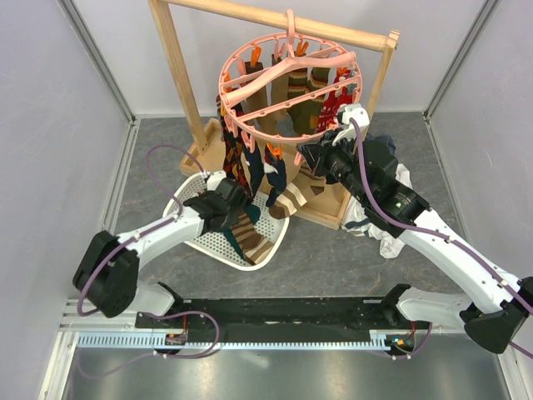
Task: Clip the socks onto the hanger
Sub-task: Pick up the sock from the bin.
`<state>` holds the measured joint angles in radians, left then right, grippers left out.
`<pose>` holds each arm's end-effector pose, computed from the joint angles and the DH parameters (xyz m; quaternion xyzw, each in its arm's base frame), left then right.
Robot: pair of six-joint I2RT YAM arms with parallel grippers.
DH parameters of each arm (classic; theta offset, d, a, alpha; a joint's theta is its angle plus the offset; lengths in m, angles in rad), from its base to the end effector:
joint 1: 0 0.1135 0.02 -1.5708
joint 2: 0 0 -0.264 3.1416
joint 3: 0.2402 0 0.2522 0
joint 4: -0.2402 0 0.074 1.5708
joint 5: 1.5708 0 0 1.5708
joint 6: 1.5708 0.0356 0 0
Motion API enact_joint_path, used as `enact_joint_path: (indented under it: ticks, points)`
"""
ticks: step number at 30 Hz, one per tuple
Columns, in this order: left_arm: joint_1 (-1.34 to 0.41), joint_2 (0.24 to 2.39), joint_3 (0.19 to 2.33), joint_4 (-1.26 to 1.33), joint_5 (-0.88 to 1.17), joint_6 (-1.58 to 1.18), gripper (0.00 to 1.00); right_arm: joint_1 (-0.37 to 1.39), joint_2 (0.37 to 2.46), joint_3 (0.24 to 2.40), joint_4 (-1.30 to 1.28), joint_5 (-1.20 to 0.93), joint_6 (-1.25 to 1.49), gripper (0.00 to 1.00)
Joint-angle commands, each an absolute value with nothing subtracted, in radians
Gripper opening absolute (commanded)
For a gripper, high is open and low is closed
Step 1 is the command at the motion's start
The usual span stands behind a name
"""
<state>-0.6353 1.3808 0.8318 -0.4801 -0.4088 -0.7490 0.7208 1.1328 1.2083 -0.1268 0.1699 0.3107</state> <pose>0.2220 -0.1461 0.2047 -0.1078 0.9389 -0.0166 0.3265 0.1968 0.1649 0.4253 -0.0899 0.7192 0.2849 0.6273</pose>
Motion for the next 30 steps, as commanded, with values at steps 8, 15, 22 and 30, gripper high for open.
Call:
enact_joint_path:
  ticks: [8, 15, 22, 30]
  points:
    - [-0.612, 1.595, 0.95, -0.388, -0.385, -0.69, 0.36, 0.715, 1.138, 1.186, -0.127, 0.169, 0.319, 0.01]
    - [-0.607, 1.692, 0.965, -0.383, -0.376, -0.69, 0.34, 0.715, 1.141, 1.181, -0.127, 0.17, 0.324, 0.01]
    - [-0.607, 1.634, 0.96, -0.402, -0.362, -0.686, 0.1, 0.715, 1.132, 1.181, -0.13, 0.172, 0.324, 0.01]
    - [-0.607, 1.47, 0.971, -0.468, -0.414, -0.644, 0.12, 0.713, 1.127, 1.19, -0.138, 0.173, 0.324, 0.01]
